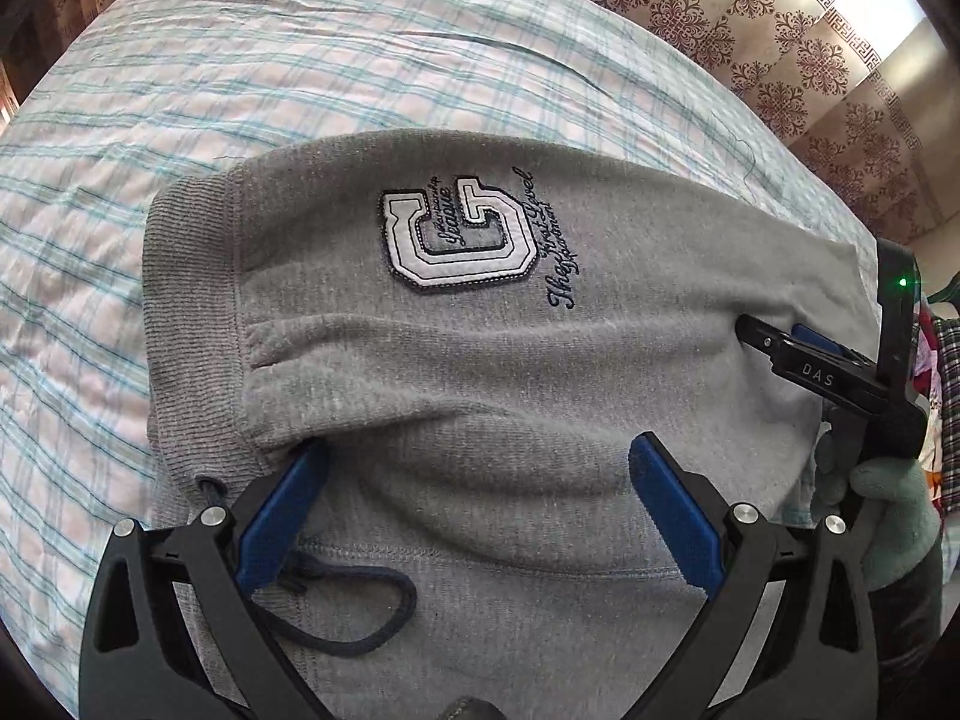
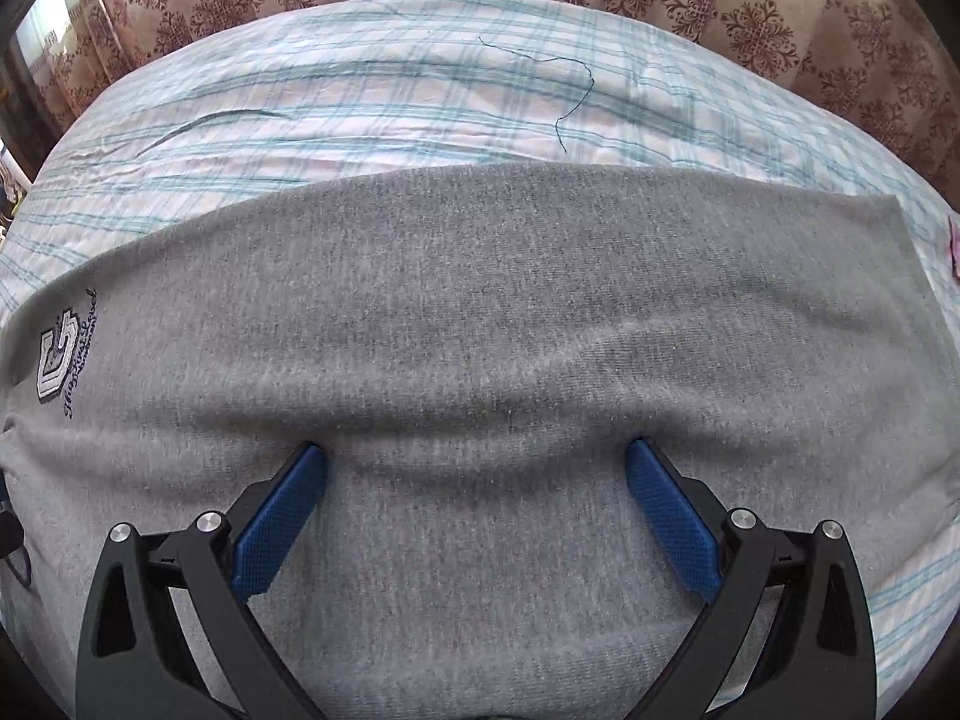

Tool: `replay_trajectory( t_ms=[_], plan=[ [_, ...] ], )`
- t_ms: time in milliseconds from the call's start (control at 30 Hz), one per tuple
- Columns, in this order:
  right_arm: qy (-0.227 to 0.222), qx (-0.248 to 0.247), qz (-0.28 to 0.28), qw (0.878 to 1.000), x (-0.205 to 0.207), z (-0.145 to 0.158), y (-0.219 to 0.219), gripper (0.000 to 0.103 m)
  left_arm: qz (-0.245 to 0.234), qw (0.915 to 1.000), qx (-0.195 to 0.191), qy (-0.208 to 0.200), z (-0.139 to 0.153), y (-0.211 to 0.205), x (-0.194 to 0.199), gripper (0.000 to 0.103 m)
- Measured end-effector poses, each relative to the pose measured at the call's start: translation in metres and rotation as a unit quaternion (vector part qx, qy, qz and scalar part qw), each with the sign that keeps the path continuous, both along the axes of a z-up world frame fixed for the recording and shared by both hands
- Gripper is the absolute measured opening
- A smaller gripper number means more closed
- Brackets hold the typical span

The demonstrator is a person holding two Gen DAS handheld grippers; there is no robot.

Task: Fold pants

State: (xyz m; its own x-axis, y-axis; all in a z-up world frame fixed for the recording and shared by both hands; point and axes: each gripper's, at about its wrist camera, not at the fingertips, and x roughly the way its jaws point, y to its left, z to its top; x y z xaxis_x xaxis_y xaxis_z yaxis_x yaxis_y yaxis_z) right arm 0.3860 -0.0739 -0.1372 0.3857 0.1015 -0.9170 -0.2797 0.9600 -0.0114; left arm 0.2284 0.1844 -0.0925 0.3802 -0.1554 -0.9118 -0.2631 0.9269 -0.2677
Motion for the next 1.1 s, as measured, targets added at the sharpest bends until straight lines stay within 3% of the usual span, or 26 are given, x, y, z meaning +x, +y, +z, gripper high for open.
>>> replay_trajectory(
  t_ms=[233, 500, 867, 1100],
  plan=[
    [0.014, -0.009, 0.005, 1.0, 0.007, -0.001, 0.005, 0.098, -0.026, 0.9995, 0.017, 0.003, 0.012, -0.013, -0.013, 0.101],
    [0.02, -0.012, 0.006, 1.0, 0.006, -0.001, 0.004, 0.098, -0.021, 0.9981, 0.05, -0.029, 0.028, -0.013, 0.004, 0.101],
    [0.03, -0.017, 0.019, 0.999, 0.006, -0.002, 0.005, 0.098, 0.001, 0.9925, 0.121, 0.014, -0.024, 0.014, 0.054, 0.101],
    [0.02, -0.016, 0.011, 1.0, 0.005, 0.005, 0.004, 0.098, 0.002, 0.9894, 0.145, 0.003, -0.028, 0.02, 0.071, 0.101]
  ],
)
